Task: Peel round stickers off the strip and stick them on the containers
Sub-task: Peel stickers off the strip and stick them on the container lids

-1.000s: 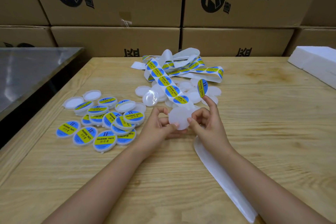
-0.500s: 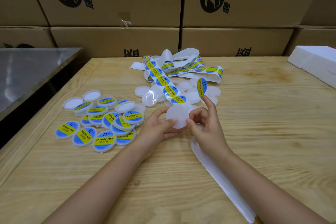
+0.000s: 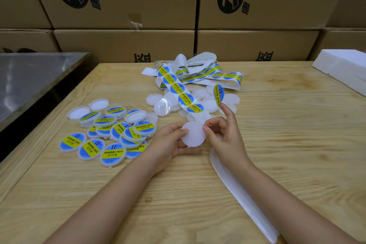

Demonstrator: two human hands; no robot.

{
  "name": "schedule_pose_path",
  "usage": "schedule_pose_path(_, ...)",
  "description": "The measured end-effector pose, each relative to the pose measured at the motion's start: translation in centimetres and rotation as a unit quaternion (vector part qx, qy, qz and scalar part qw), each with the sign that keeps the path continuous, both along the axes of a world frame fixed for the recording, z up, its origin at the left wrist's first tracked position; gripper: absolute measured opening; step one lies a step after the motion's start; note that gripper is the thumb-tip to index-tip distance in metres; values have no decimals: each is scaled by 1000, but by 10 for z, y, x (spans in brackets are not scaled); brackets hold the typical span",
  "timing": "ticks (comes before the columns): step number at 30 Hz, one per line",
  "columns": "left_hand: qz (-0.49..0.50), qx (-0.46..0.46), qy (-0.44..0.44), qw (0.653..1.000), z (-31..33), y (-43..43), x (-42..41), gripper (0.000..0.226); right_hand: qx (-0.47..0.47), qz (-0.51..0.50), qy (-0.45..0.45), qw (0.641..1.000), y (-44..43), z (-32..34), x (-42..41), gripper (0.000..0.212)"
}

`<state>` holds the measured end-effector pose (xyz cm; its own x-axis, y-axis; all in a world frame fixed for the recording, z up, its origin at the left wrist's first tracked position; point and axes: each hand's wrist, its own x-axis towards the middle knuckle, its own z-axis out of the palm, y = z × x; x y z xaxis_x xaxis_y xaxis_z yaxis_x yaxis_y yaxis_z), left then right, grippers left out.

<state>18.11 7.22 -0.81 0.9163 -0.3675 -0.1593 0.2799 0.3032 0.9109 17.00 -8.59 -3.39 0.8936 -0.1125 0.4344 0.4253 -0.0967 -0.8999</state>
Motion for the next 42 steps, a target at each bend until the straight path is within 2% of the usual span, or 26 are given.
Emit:
schedule_pose_path(3,5,-34,12,999,2,1,0,20,40,-5,7,999,0,6,-1,47)
schedule_pose_path(6,19,-59,20,998,0,2,1,23,79,-22,40,996,-4,13,-2,15)
schedule_pose_path(7,20,-63,20,998,0,2,1,24,84,-22,53,995,-5,15,-2,10)
schedule_pose_path(14,2,-69,20,997,2,3,1,29,135,33,116,983,-4,15,-4,18)
schedule_pose_path(18,0,-80,29,996,2,3,1,32,130,41,127,982,-3,13,-4,16)
schedule_pose_path(24,-6,-86,24,996,0,2,1,26,112,37,135,984,0,12,-3,27)
schedule_pose_path(34,-4,-76,15,997,-1,1,1,21,81,7,145,986,0,11,-3,15)
schedule_pose_path(42,7,-37,-6,999,0,-3,-2,19,61,-8,150,987,-2,7,0,16)
